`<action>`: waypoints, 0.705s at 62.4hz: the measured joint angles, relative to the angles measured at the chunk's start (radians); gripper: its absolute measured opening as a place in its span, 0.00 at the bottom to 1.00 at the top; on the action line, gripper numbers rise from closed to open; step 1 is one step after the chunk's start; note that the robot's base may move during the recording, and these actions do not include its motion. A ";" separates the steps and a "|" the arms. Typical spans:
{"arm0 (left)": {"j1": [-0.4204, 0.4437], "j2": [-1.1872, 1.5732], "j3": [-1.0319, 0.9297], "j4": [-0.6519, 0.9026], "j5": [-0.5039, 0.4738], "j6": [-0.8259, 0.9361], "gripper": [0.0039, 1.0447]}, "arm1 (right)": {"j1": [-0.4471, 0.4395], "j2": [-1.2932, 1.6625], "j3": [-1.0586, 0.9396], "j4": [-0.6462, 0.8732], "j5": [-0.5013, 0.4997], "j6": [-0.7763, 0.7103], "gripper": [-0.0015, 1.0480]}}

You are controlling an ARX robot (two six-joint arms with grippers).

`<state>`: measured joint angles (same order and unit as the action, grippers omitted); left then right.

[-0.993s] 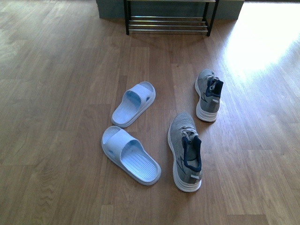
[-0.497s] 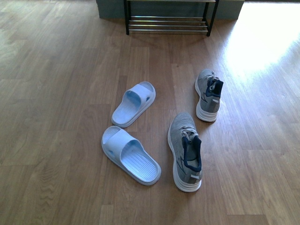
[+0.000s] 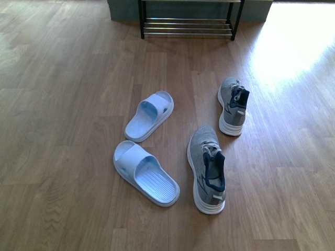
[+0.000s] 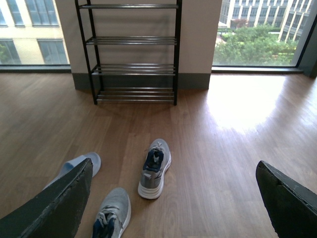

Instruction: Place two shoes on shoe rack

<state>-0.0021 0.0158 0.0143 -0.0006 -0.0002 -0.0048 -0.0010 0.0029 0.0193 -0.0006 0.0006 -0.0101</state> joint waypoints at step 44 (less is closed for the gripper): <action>0.000 0.000 0.000 0.000 0.001 0.000 0.91 | 0.000 0.000 0.000 0.000 0.003 0.000 0.91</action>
<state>-0.0017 0.0158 0.0143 -0.0006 0.0010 -0.0048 -0.0006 0.0029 0.0193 -0.0006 0.0036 -0.0097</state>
